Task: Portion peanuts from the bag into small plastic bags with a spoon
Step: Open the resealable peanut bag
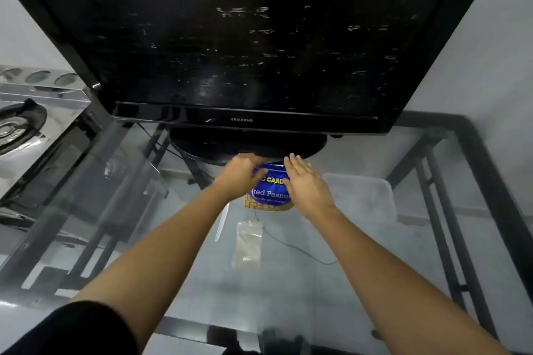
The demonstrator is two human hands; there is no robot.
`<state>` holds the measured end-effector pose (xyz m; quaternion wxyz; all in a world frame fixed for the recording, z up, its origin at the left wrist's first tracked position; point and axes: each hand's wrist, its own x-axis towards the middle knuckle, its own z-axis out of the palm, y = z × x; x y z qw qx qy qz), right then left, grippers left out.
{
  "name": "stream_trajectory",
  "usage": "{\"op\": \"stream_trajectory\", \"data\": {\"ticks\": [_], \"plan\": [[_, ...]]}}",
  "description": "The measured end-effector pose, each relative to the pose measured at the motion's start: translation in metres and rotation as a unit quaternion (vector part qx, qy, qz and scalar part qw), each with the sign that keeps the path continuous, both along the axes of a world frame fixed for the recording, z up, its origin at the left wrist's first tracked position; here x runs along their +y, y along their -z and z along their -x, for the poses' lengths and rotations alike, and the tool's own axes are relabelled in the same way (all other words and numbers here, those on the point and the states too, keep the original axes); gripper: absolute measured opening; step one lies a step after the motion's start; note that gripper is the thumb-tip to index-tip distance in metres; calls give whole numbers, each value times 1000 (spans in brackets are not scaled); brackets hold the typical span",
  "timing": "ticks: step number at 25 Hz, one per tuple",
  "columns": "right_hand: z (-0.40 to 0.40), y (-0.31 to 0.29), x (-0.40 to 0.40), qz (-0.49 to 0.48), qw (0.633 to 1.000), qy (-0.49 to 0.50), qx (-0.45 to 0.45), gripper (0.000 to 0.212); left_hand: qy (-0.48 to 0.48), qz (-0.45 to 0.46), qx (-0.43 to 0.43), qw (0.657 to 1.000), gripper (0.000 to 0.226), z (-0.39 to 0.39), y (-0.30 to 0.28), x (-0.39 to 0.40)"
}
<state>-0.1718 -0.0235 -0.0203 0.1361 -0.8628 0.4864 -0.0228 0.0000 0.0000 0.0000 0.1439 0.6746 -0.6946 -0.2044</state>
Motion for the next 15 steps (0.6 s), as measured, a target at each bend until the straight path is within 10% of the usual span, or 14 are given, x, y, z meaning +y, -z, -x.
{"op": "stream_trajectory", "data": {"ticks": [15], "plan": [[8,17,-25,278,945,-110,-130,47,106,-154,90,978,26,-36,-11,-51]]}}
